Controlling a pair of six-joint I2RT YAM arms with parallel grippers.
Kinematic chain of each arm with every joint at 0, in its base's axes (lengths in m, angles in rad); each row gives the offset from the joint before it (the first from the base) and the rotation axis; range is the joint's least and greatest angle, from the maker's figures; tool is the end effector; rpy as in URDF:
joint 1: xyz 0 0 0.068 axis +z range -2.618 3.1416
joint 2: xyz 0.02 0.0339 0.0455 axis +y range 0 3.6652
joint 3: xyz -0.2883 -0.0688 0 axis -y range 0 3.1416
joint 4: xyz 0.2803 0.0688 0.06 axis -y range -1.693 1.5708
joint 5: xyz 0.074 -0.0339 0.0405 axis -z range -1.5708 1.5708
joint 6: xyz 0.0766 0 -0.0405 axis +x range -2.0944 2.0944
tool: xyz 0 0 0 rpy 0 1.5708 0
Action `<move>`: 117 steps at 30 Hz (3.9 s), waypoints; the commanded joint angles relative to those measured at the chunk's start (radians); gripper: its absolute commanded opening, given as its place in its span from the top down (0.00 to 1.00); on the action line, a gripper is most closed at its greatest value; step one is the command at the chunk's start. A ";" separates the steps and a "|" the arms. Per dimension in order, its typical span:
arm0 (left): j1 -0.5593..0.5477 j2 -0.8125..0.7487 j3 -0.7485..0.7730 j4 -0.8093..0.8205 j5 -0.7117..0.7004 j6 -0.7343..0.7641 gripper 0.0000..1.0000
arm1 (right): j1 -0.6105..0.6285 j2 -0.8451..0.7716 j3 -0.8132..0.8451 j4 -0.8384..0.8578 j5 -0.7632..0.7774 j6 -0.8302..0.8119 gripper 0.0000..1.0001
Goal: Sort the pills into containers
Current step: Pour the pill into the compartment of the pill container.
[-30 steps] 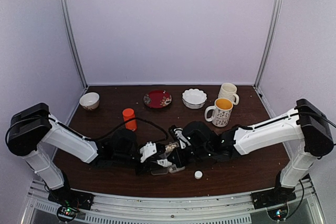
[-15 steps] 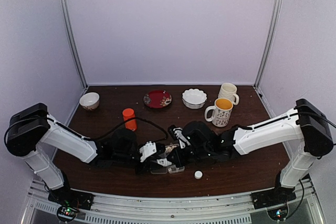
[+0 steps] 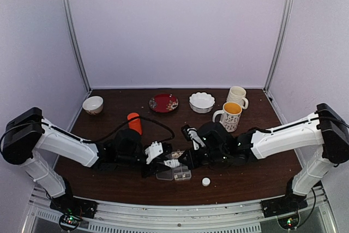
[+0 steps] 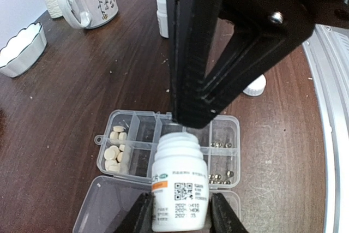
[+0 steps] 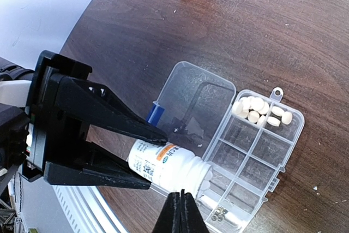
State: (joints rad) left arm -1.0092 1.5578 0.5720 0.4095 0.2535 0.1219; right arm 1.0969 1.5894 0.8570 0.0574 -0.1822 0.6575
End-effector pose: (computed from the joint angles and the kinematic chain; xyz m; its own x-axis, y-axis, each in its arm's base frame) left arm 0.1676 -0.3025 0.1205 -0.1748 0.4989 -0.8489 0.9597 0.2789 -0.0337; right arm 0.1659 0.3538 0.1656 -0.8000 -0.2428 -0.5487 -0.5695 0.5954 0.5667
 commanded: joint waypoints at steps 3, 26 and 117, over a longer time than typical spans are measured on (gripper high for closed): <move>-0.004 -0.001 0.020 -0.014 -0.007 -0.019 1.00 | -0.003 -0.020 0.005 0.063 -0.036 -0.020 1.00; -0.004 0.010 0.013 0.009 0.008 -0.022 1.00 | 0.011 0.011 0.065 0.014 -0.031 -0.030 1.00; -0.026 0.090 0.104 -0.002 0.063 0.004 1.00 | -0.008 0.062 0.092 -0.190 -0.017 -0.089 1.00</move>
State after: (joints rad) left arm -1.0294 1.6379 0.6521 0.3584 0.2958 0.1150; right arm 1.0931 1.6356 0.9146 -0.0811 -0.2028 0.5816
